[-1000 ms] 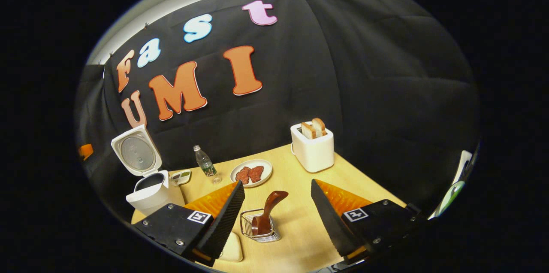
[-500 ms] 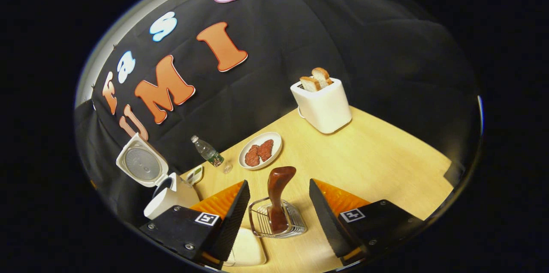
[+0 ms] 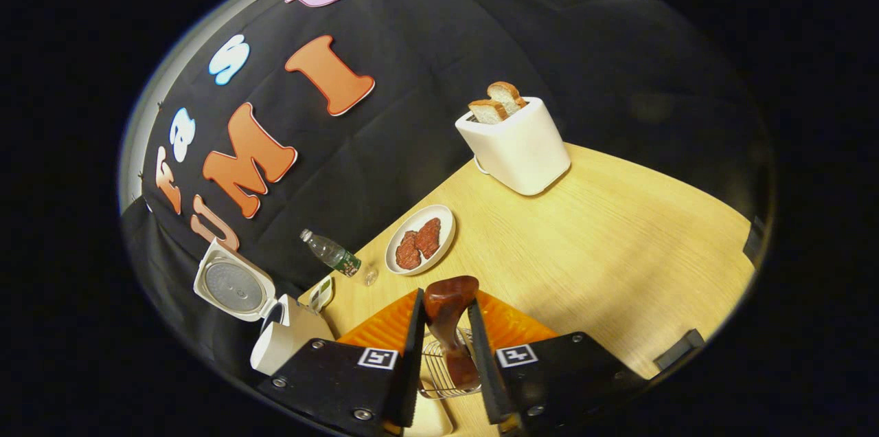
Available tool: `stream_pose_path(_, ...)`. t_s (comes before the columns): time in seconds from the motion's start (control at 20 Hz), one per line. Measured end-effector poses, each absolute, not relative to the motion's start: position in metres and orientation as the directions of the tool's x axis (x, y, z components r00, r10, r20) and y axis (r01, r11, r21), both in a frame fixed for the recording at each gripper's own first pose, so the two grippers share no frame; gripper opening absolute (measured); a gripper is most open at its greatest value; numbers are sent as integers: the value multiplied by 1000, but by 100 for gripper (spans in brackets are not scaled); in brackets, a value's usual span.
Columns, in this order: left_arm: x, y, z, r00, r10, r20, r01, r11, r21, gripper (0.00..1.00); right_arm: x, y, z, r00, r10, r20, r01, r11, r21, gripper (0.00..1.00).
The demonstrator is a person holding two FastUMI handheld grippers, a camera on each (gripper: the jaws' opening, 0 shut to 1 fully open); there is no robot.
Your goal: Close the left gripper, press the button to open the rice cooker; take a wooden spoon from the chopstick holder with the right hand, scoop a spoonful of rice and pour it into the rice cooker, then put the wooden spoon back into the chopstick holder.
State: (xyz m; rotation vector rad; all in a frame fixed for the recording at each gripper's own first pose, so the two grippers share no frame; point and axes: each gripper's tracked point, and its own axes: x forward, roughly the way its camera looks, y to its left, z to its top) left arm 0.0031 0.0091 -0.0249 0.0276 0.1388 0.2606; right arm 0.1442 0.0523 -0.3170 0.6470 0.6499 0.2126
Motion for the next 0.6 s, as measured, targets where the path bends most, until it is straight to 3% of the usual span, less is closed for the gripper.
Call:
stream_pose_path(0.05, 3, 9, -26, 956, 260, -137, -257, 965, 45, 96, 145, 54, -316, 783, 382, -491, 12, 780, 626, 31)
stream_pose_path(0.25, 7, 11, -34, 956, 247, -155, -245, 969, 34, 94, 144, 62, -304, 795, 378, -474, 4, 779, 627, 19)
stream_pose_path(0.6, 19, 38, -27, 960, 241, -141, -236, 970, 54, 95, 127, 56, -238, 852, 327, -410, -47, 826, 562, 17)
